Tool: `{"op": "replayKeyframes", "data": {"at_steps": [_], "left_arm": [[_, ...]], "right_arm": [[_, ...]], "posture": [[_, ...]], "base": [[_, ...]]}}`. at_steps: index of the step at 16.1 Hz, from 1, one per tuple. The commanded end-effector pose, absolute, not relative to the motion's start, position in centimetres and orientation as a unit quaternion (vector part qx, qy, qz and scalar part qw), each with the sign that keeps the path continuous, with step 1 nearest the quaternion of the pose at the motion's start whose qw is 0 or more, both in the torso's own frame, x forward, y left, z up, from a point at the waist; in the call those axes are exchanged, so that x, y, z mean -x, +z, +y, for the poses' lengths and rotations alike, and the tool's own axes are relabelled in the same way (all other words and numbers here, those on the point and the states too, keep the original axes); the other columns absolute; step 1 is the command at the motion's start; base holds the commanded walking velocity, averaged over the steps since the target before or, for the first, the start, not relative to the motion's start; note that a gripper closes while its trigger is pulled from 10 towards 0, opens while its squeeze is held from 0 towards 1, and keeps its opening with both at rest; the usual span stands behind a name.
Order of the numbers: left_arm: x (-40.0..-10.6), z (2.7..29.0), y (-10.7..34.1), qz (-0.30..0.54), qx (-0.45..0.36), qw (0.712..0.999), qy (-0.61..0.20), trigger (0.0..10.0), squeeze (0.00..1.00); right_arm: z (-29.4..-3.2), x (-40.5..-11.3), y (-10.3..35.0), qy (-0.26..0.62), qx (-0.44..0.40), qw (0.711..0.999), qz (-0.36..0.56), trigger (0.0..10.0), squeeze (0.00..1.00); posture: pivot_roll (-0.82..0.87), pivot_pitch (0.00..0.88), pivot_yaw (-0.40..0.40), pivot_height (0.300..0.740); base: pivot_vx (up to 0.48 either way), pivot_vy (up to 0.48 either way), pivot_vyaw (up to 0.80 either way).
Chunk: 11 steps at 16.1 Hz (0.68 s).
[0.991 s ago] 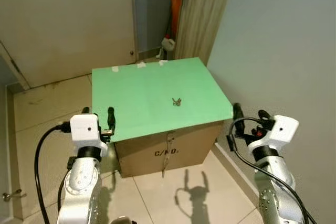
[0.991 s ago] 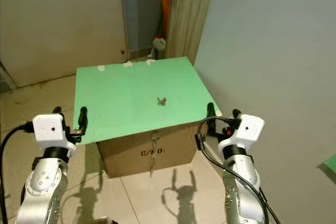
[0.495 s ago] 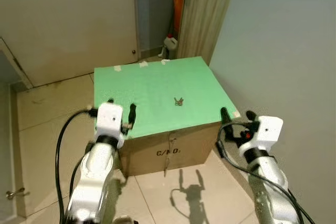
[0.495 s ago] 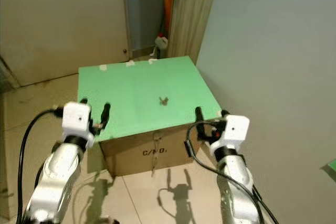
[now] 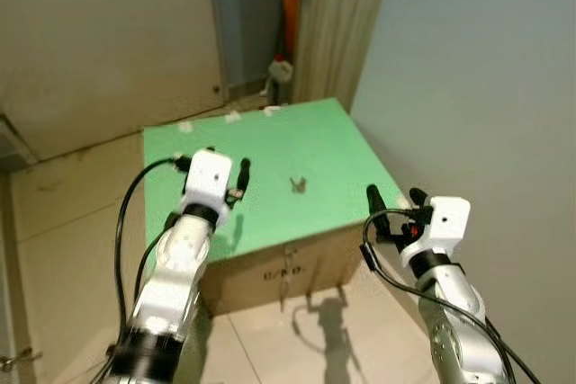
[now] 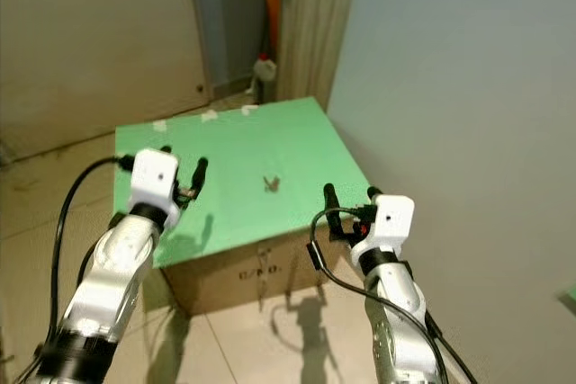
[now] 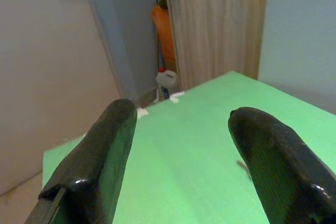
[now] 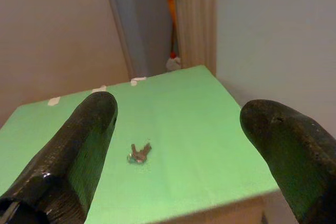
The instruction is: Hang keys on a hook
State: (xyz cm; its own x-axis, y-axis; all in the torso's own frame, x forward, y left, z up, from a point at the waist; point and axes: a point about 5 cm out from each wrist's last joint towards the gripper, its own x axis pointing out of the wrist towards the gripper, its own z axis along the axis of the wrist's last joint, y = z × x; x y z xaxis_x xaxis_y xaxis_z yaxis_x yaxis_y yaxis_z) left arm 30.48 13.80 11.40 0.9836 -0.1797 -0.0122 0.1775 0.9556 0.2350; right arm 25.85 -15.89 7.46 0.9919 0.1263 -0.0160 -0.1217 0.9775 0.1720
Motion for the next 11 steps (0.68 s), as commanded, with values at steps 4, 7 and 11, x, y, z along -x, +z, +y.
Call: {"op": "replayKeyframes", "data": {"at_steps": [4, 7, 11], "left_arm": [[-31.8, 11.4, 12.1, -0.018, -0.134, 0.981, -0.142, 10.0, 0.00], [-32.7, 10.8, 12.0, -0.010, -0.136, 0.976, -0.171, 10.0, 0.00], [-32.7, 10.6, 11.8, -0.005, -0.138, 0.974, -0.177, 10.0, 0.00]], "right_arm": [[-15.5, -26.1, 7.3, 0.069, -0.083, 0.994, 0.014, 10.0, 0.00], [-15.3, -25.9, 7.0, 0.071, -0.085, 0.994, 0.018, 10.0, 0.00], [-15.3, -25.8, 6.9, 0.071, -0.085, 0.994, 0.019, 10.0, 0.00]], "posture": [[-0.02, 0.008, -0.020, 0.740], [-0.03, 0.014, -0.009, 0.740], [-0.04, 0.016, -0.004, 0.740]], "base": [[0.480, 0.000, 0.00], [0.480, 0.000, 0.00], [0.480, 0.000, 0.00]]}}
